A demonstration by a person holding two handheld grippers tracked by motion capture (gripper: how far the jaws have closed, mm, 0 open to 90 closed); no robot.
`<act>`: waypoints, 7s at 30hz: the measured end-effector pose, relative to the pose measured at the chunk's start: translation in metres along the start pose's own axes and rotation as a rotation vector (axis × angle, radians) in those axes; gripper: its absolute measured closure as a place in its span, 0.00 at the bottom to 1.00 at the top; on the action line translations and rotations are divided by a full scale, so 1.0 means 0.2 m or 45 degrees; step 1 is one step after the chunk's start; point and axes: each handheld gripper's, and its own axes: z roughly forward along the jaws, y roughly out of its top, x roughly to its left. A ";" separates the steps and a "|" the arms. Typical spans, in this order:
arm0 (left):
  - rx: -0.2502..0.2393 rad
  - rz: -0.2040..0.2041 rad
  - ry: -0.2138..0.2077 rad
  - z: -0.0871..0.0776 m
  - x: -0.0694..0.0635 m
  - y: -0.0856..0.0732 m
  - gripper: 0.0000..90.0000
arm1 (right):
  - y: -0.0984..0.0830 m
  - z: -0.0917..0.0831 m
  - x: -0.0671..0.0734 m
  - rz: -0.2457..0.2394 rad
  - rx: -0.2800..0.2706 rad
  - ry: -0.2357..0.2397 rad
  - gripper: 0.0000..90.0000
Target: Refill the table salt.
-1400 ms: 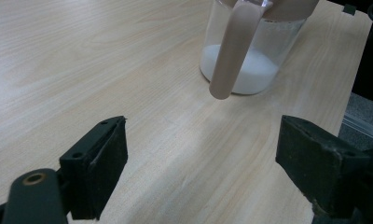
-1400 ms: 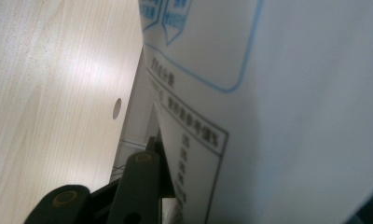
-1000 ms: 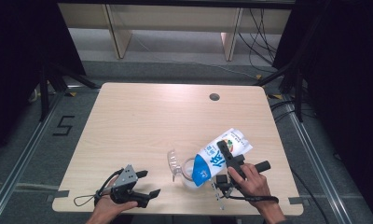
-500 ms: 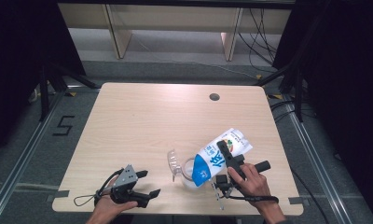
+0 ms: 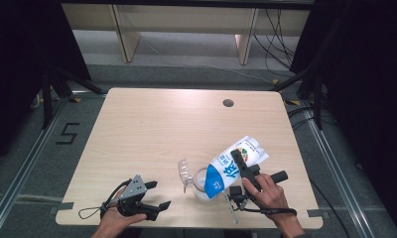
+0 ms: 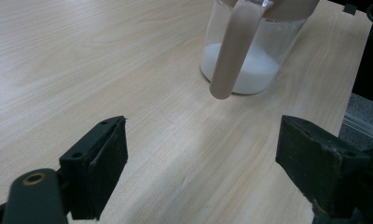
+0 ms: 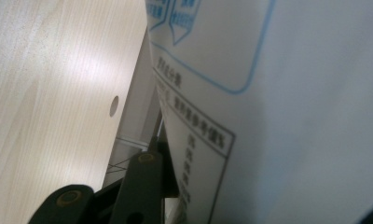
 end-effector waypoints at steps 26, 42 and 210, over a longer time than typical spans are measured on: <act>-0.001 -0.003 0.000 0.00 0.00 0.00 0.18 | 0.00 0.00 0.01 -0.010 -0.007 -0.020 0.78; 0.001 -0.003 -0.001 0.00 0.00 0.00 0.18 | 0.00 0.00 0.02 0.020 -0.007 -0.039 0.79; 0.001 -0.002 0.007 0.00 0.00 0.00 0.18 | 0.00 -0.01 -0.01 -0.015 0.004 -0.028 0.92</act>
